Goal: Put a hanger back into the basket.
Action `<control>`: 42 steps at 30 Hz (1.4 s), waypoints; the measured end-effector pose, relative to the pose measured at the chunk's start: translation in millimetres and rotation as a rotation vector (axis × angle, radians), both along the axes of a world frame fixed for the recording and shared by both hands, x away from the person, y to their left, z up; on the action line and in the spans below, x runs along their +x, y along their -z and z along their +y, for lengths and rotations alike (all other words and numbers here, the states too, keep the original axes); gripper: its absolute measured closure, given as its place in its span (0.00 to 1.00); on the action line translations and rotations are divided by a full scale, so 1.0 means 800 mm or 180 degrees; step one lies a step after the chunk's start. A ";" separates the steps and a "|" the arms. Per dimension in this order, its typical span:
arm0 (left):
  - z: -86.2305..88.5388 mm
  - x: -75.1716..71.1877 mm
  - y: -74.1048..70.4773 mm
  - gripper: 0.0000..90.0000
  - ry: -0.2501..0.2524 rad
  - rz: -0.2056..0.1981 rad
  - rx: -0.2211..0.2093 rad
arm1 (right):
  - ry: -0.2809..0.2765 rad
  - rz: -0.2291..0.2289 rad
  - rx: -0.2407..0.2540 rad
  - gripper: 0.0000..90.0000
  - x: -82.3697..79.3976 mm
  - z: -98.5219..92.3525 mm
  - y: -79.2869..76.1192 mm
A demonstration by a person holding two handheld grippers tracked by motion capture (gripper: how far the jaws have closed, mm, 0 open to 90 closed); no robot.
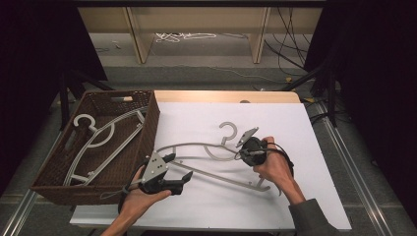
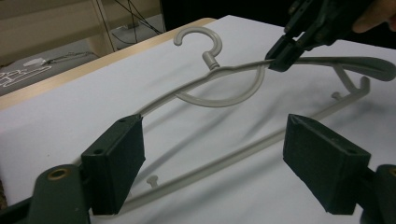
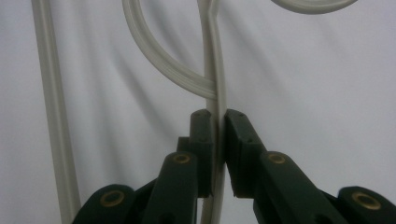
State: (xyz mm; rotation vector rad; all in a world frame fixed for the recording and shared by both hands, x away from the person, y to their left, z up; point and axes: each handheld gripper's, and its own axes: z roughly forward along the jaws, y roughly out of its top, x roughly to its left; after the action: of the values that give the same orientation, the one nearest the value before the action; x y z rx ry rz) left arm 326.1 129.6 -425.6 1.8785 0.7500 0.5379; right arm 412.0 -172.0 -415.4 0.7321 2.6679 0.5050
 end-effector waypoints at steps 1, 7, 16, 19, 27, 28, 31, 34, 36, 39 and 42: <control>-0.003 0.004 -0.001 0.23 -0.0012 0.0042 0.0037 | -0.0012 0.0007 -0.0014 0.91 -0.003 0.000 -0.001; -0.031 0.035 -0.006 0.25 0.0099 0.0184 0.0247 | -0.0108 -0.0002 -0.0064 0.91 -0.019 -0.005 -0.006; -0.071 0.066 -0.009 0.26 0.0201 0.0213 0.0608 | -0.0144 -0.0069 -0.0073 0.91 -0.037 -0.015 -0.013; -0.084 0.070 -0.008 0.29 0.0258 0.0183 0.0659 | -0.0175 -0.0060 -0.0063 0.91 -0.041 -0.016 -0.016; -0.098 0.080 -0.004 0.31 0.0384 0.0281 0.0945 | -0.0236 -0.0113 -0.0078 0.91 -0.049 -0.011 -0.020; -0.101 0.080 -0.001 0.32 0.0352 0.0289 0.0914 | -0.0269 -0.0104 -0.0080 0.91 -0.049 -0.011 -0.020; -0.102 0.084 0.000 0.37 0.0423 0.0313 0.1031 | -0.0292 -0.0109 -0.0085 0.91 -0.052 -0.007 -0.020; -0.105 0.084 0.002 0.39 0.0477 0.0319 0.1096 | -0.0332 -0.0109 -0.0080 0.91 -0.054 -0.003 -0.022; -0.106 0.083 0.003 0.41 0.0508 0.0312 0.1144 | -0.0366 -0.0111 -0.0075 0.91 -0.055 -0.002 -0.024; -0.107 0.083 0.004 0.48 0.0562 0.0337 0.1158 | -0.0393 -0.0101 -0.0081 0.91 -0.057 0.000 -0.025; -0.107 0.082 0.005 0.58 0.0614 0.0341 0.1197 | -0.0419 -0.0111 -0.0088 0.91 -0.059 0.002 -0.026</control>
State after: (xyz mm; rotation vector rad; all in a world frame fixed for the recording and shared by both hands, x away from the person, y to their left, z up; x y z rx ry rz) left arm 391.7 44.0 -429.5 2.3159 0.5536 0.4820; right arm 365.2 -170.4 -394.3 0.5373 2.6968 0.5083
